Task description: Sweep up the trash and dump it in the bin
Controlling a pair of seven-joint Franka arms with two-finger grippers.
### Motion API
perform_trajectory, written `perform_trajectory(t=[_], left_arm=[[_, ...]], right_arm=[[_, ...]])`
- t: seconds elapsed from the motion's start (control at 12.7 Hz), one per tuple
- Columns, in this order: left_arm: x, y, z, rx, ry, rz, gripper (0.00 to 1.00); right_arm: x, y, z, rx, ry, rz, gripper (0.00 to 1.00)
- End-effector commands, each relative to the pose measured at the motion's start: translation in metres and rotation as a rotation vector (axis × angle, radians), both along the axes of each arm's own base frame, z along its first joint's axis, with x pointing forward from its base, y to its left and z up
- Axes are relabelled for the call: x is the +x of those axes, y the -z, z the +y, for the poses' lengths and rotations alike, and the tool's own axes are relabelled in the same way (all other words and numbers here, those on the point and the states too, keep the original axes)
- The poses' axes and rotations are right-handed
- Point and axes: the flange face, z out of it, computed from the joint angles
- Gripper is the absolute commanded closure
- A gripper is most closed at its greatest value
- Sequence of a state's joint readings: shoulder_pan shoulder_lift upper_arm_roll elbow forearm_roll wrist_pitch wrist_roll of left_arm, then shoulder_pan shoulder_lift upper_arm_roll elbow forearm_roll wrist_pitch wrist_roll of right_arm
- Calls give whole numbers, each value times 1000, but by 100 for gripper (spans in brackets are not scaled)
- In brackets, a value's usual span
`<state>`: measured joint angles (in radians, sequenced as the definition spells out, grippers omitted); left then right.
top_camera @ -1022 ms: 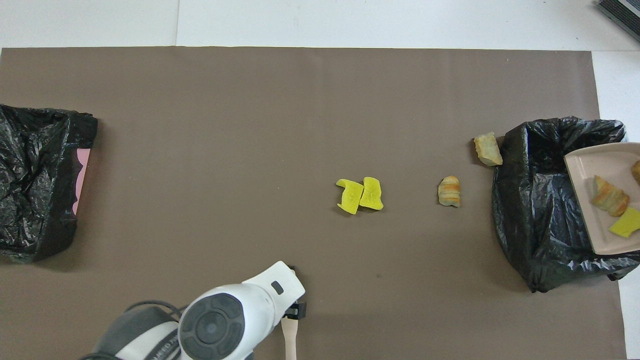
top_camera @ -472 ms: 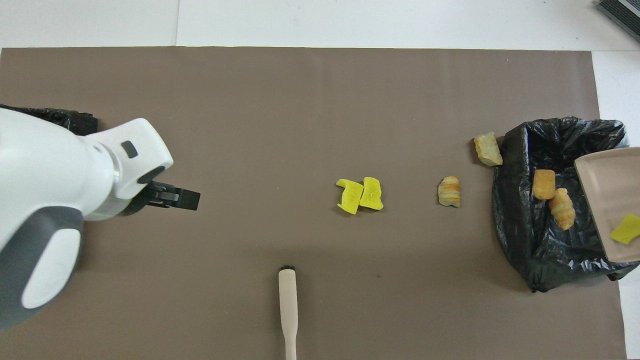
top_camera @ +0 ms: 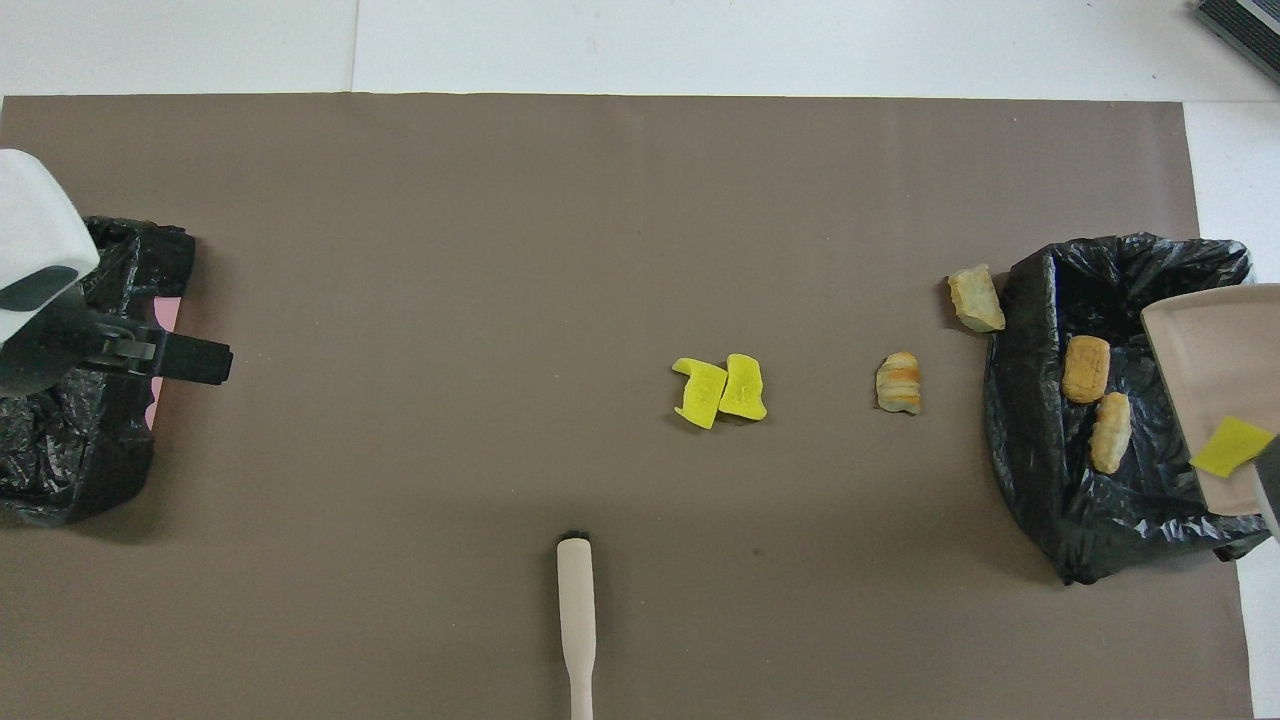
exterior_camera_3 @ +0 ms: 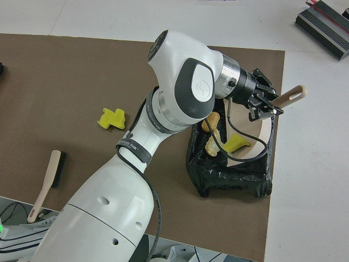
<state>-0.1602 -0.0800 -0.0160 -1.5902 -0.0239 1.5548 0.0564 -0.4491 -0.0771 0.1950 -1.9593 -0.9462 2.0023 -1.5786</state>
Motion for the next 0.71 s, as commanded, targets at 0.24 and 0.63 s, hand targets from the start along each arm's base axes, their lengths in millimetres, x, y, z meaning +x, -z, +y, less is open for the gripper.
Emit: perform_trajectory(t=[0.24, 0.63], left_arm=[[25, -20, 28, 25, -11, 11, 0], [21, -28, 57, 18, -60, -4, 0]], right_arm=[[-22, -33, 5, -83, -5, -51, 100], [-11, -9, 29, 229, 62, -118, 100]])
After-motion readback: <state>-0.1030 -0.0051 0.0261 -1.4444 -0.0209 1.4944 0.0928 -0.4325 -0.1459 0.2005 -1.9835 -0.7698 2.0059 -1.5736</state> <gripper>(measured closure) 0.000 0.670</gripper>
